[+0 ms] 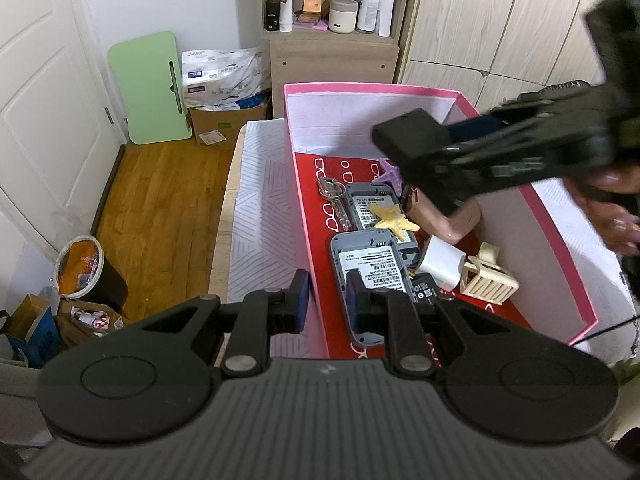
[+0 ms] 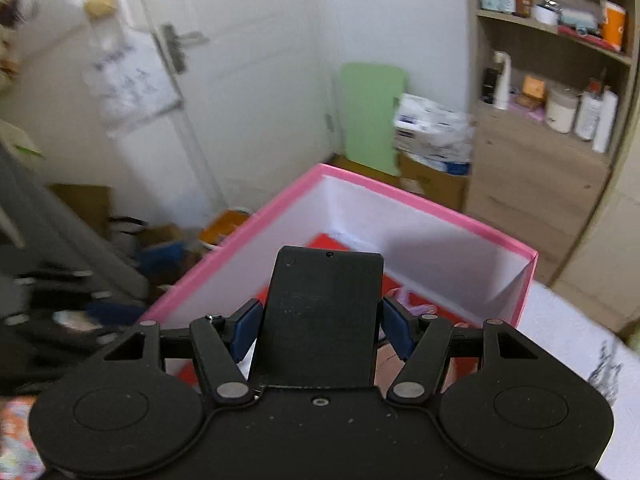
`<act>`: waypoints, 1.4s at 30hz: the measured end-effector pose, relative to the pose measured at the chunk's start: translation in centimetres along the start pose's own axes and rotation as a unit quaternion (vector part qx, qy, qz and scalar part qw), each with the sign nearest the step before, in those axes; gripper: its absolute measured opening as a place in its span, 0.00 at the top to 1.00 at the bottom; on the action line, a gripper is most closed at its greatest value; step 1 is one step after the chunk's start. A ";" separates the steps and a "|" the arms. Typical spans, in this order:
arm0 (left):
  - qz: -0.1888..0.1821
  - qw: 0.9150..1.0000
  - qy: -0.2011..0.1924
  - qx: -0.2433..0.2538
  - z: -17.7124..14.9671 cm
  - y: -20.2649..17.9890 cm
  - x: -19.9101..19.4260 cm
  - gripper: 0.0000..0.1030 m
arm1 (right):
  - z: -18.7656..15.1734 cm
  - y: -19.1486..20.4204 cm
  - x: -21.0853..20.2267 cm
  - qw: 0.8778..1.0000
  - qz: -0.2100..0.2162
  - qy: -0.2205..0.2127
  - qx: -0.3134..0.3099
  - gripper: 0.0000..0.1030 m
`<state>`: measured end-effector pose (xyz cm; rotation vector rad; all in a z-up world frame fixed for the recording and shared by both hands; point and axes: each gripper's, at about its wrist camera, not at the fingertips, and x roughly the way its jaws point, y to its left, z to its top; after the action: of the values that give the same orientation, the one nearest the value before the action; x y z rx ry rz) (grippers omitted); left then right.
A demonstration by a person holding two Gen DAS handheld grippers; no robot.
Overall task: Organize rigid objects
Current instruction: 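Carry the black power bank into the box and release it, then move the right gripper back to the second set of keys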
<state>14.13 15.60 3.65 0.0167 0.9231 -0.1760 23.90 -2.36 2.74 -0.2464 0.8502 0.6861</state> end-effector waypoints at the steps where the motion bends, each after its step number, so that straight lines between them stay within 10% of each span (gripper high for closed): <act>1: 0.001 1.000 -0.001 0.003 0.0 -0.1 0.0 0.83 | 0.3 0.4 0.5 1.000 -0.005 0.007 -0.014 0.33; 14: -0.007 1.000 0.000 -0.002 0.0 0.4 0.0 0.83 | 1.5 -3.3 5.9 0.989 0.023 0.086 0.118 0.33; 30: -0.009 1.000 -0.002 0.002 -0.1 0.2 0.0 0.79 | -2.0 -6.6 -8.1 0.984 0.039 -0.066 0.162 0.33; 42: 0.026 0.999 -0.008 0.021 -0.3 -0.9 -0.1 0.84 | -10.9 -12.8 -8.2 0.965 -0.028 -0.070 0.250 0.46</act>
<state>13.75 14.78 3.60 0.0782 0.9015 -0.1473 21.79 -20.87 1.08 0.2305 0.8499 0.4112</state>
